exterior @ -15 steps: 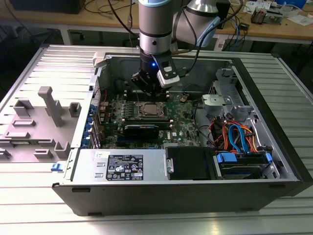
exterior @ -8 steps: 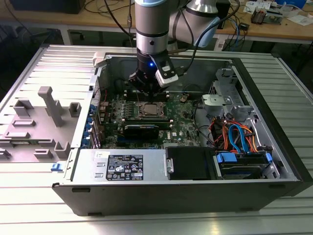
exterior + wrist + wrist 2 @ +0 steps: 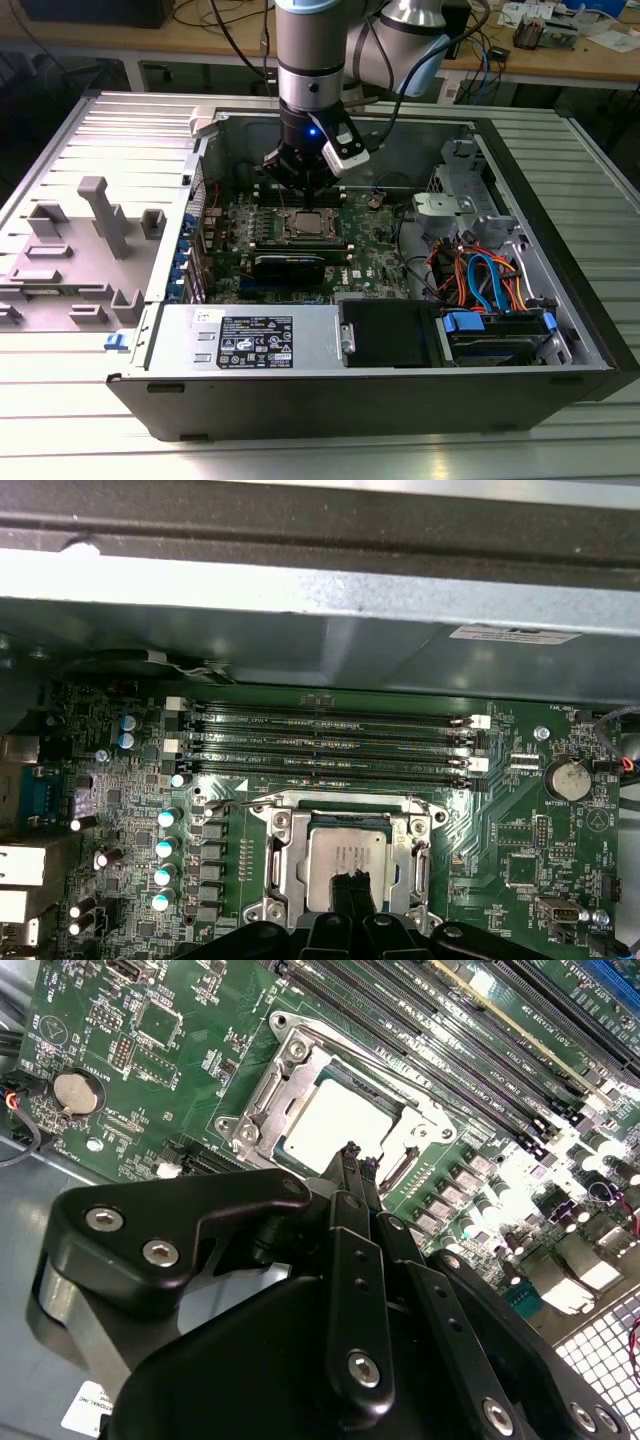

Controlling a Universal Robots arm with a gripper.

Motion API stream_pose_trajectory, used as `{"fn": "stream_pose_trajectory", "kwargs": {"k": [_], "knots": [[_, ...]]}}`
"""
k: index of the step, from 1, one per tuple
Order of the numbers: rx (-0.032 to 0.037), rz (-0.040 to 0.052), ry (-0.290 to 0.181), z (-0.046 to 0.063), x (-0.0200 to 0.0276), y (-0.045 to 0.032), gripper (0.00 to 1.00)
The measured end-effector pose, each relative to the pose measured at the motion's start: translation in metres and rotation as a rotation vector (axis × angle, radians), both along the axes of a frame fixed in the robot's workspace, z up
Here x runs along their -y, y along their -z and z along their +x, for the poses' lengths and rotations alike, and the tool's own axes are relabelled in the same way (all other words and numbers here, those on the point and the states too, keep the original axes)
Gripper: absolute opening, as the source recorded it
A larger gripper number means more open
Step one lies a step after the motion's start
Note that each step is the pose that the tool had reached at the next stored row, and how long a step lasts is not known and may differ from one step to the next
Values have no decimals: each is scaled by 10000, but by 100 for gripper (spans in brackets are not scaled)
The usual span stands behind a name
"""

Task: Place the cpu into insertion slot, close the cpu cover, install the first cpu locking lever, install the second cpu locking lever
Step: 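Install the first cpu locking lever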

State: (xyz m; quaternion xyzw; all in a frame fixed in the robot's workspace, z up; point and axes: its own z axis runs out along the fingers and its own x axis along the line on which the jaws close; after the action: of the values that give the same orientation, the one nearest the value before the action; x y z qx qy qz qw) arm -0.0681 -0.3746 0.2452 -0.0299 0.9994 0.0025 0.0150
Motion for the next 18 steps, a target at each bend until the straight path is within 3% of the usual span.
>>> {"fn": "stream_pose_trajectory", "kwargs": {"k": [13, 15, 18], "knots": [[0, -1, -37, -1, 0, 0, 11], [0, -1, -235, -2, 0, 0, 11], [-1, -1, -1033, -3, 0, 3, 11]]}}
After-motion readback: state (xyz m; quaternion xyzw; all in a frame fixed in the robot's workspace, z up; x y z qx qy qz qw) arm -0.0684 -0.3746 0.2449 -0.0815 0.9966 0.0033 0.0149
